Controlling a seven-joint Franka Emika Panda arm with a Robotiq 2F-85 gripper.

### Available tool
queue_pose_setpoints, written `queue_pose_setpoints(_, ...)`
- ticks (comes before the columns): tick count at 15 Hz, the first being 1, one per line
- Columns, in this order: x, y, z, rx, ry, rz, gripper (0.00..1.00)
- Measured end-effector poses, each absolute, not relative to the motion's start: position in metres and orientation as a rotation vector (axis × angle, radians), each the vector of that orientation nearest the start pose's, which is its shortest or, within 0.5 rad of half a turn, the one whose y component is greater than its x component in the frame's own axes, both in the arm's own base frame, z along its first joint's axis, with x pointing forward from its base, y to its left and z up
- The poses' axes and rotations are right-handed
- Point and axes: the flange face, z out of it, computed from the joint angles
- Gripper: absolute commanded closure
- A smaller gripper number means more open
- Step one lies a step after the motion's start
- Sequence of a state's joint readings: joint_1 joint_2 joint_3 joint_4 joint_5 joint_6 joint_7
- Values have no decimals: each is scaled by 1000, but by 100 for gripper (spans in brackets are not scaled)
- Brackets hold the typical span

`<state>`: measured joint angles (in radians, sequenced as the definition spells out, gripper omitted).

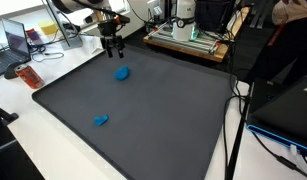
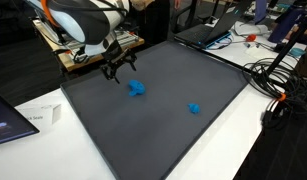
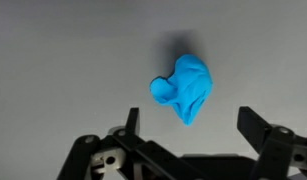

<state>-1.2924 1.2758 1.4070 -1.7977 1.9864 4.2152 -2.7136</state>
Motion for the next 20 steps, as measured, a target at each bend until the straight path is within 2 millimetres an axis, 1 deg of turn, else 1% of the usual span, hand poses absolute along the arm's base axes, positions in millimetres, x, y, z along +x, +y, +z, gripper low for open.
queue_pose_setpoints(5, 476, -183, 211, -2853, 49, -264, 0)
queue_pose_setpoints(8, 477, -187, 213, -2860, 66, -268, 0)
queue_pose_setpoints(11, 480, -190, 219, -2928, 69, -274, 0)
queue_pose_setpoints(14, 490, -179, 229, -2955, 110, -327, 0)
queue_pose_setpoints(17, 502, -161, 239, -2895, 216, -406, 0)
queue_pose_setpoints(20, 512, -154, 248, -2858, 341, -483, 0)
